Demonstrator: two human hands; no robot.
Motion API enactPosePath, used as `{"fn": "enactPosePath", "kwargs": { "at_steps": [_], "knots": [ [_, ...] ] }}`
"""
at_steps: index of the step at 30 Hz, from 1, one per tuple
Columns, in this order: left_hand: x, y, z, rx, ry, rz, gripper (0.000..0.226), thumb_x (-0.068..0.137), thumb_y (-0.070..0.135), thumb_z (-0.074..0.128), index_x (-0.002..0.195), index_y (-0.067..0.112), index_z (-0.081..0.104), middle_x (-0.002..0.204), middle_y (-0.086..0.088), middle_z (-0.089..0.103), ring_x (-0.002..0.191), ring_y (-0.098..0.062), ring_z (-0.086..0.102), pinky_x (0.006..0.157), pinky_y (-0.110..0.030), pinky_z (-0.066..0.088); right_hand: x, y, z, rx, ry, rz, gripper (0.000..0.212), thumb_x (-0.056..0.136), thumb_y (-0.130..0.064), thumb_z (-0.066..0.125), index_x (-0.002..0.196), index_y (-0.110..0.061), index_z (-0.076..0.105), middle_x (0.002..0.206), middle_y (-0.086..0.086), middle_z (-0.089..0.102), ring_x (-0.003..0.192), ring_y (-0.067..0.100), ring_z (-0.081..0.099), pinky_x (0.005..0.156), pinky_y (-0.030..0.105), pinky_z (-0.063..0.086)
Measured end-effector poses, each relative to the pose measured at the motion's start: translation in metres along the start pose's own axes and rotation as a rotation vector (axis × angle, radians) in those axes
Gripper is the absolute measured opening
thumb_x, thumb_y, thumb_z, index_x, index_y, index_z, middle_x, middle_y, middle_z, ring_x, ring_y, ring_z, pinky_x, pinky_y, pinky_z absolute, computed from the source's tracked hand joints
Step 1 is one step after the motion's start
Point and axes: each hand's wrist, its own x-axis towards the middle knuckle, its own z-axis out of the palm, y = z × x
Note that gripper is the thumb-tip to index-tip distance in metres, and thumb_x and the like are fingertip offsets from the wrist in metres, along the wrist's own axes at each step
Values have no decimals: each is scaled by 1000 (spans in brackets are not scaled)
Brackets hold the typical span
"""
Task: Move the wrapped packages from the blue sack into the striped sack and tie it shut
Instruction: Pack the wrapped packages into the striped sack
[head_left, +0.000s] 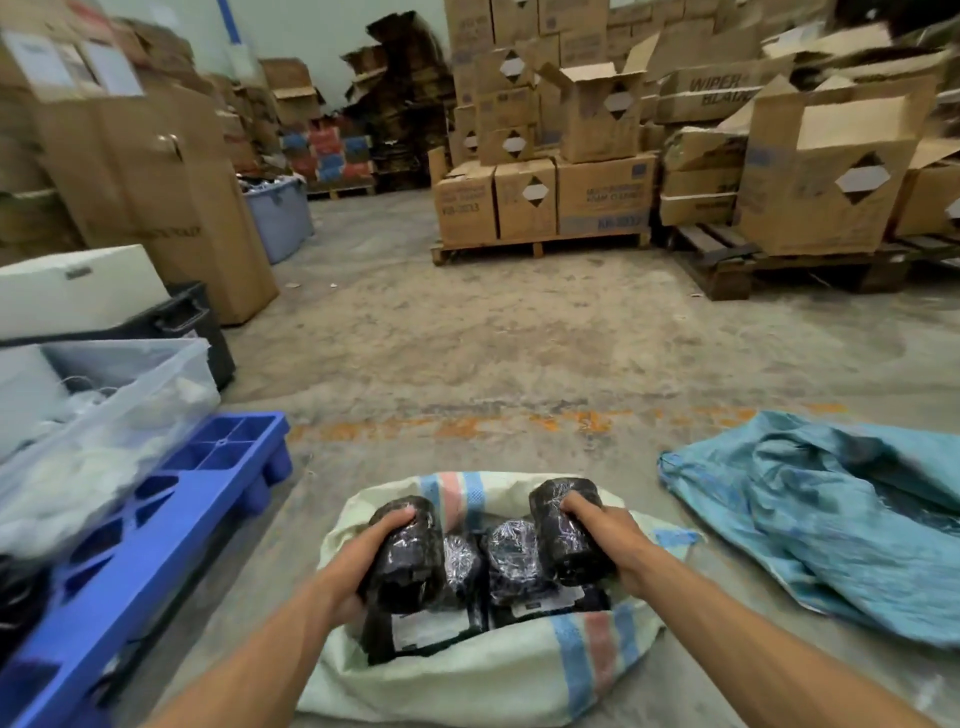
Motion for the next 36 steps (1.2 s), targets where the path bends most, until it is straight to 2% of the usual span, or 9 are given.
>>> {"fn": "enactPosePath", "kwargs": {
  "at_steps": [3,8,13,17,21,23,25,29,36],
  "knots": [
    [22,-23,-18,-179,39,-17,43,82,39,71,113,9,69,102,-22,72,84,-35,69,86,-52,55,16,11,3,-27,23,43,42,79,-39,73,101,-3,67,83,12,73,65,23,70,47,21,49],
    [61,-30,-34,-313,75,1,46,83,46,66,113,10,68,96,-18,73,81,-32,68,72,-41,57,37,16,8,-88,-16,118,66,60,-50,84,108,-7,68,92,17,75,83,34,74,72,47,61],
    [79,-33,-53,-293,158,31,41,79,45,70,102,11,71,92,-17,74,76,-31,69,78,-42,57,41,25,2,-103,8,187,81,47,-38,95,113,-3,62,93,19,75,83,36,74,78,49,60],
    [84,-42,-67,-105,390,21,70,46,50,89,101,10,71,91,-15,75,79,-32,72,77,-53,59,40,27,13,-267,201,152,59,66,-37,86,106,-3,62,87,10,70,76,25,69,60,28,54],
    [105,-51,-74,193,603,72,105,22,69,82,106,8,69,97,-8,73,89,-28,70,86,-42,58,47,18,16,-483,264,158,60,64,-41,88,102,-3,60,92,10,67,83,26,66,74,36,57],
    [93,-41,-65,326,650,94,112,25,69,78,115,4,65,110,-13,70,100,-31,66,92,-40,54,48,17,16,-609,310,133,68,62,-48,87,106,-4,60,102,11,69,93,29,66,86,39,56],
    [82,-34,-57,391,673,114,112,36,63,82,123,-2,57,120,-19,65,108,-36,62,95,-41,51,46,17,17,-763,349,91,77,64,-54,85,117,-7,57,114,11,67,103,29,64,88,37,53],
    [66,-34,-48,599,708,107,100,63,49,85,133,-5,39,130,-26,54,117,-43,55,92,-45,46,37,20,23,-963,422,82,97,76,-60,74,142,-3,31,141,20,48,125,36,52,95,43,49],
    [60,-40,-37,938,782,99,75,83,52,69,131,6,35,128,-20,55,110,-38,60,84,-44,47,25,24,41,-1145,559,70,95,79,-64,67,139,-3,29,136,24,47,119,36,54,89,42,50]
  ]
}}
